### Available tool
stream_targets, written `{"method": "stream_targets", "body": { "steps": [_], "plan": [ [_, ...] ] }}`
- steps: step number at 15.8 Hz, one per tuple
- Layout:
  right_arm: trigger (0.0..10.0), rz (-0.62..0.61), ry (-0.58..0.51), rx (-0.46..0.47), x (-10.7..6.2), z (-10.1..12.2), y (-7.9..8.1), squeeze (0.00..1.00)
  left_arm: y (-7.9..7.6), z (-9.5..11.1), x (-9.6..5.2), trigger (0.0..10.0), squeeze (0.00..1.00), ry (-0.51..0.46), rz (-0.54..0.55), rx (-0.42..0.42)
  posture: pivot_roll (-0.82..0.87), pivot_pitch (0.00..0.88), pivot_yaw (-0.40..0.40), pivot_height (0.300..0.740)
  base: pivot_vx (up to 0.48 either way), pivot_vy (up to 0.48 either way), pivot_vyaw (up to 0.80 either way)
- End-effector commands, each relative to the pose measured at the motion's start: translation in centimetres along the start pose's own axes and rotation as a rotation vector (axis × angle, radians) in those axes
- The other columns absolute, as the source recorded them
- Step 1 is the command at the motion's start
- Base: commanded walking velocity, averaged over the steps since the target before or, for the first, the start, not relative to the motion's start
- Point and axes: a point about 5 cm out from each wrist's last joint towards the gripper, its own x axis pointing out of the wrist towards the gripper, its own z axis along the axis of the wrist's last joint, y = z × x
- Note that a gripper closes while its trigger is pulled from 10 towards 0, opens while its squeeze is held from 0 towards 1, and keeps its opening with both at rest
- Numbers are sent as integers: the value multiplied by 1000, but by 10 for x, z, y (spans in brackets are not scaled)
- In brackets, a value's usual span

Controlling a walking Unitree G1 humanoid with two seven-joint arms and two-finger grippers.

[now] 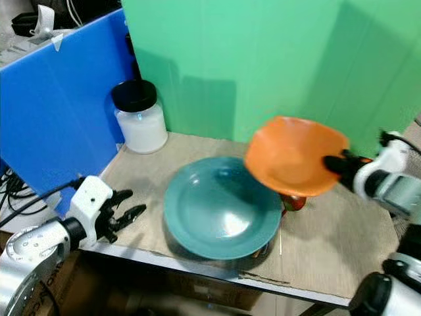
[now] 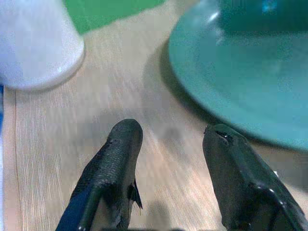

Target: Setting the table

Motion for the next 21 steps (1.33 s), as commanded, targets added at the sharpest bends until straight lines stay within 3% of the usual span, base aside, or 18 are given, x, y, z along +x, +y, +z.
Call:
{"method": "stream_targets", "body": {
  "steps": [1, 4, 10, 12, 14, 18, 19, 20, 21],
  "plan": [
    [0, -2, -88, 41, -12, 17, -4, 0, -4, 18, -3, 10000, 0, -111, -51, 2, -154, 0, 68, 740, 0, 0, 0],
    [0, 40, -103, 88, -23, 22, -7, 0, -17, 38, 1, 10000, 0, -240, -142, -22, -164, 0, 67, 740, 0, 0, 0],
    [0, -52, -94, 163, -36, 15, -34, 0, -15, 39, 2, 10000, 0, -237, -162, -16, -161, 0, 69, 740, 0, 0, 0],
    [0, -70, -95, 193, -39, 12, -41, 0, -20, 42, 1, 10000, 0, -251, -211, -18, -158, 0, 68, 740, 0, 0, 0],
    [0, -108, -74, 202, -43, 5, -53, 0, -37, 49, -3, 10000, 0, -275, -348, 3, -156, 0, 68, 740, 0, 0, 0],
    [0, -117, -49, 221, -43, -7, -58, 0, -40, 69, 2, 10000, 0, -362, -362, 26, -155, 0, 70, 740, 0, 0, 0],
    [4314, -130, -39, 214, -42, -10, -59, 0, -41, 70, 3, 10000, 0, -362, -370, 26, -153, 0, 70, 740, 0, 0, 0],
    [10000, -150, -24, 195, -42, -12, -61, 0, -42, 69, 3, 10000, 0, -351, -386, 34, -155, 0, 72, 740, 0, 0, 0],
    [10000, -148, -24, 195, -42, -13, -61, 0, -42, 68, 4, 10000, 0, -346, -391, 38, -155, 0, 72, 740, 0, 0, 0]
  ]
}}
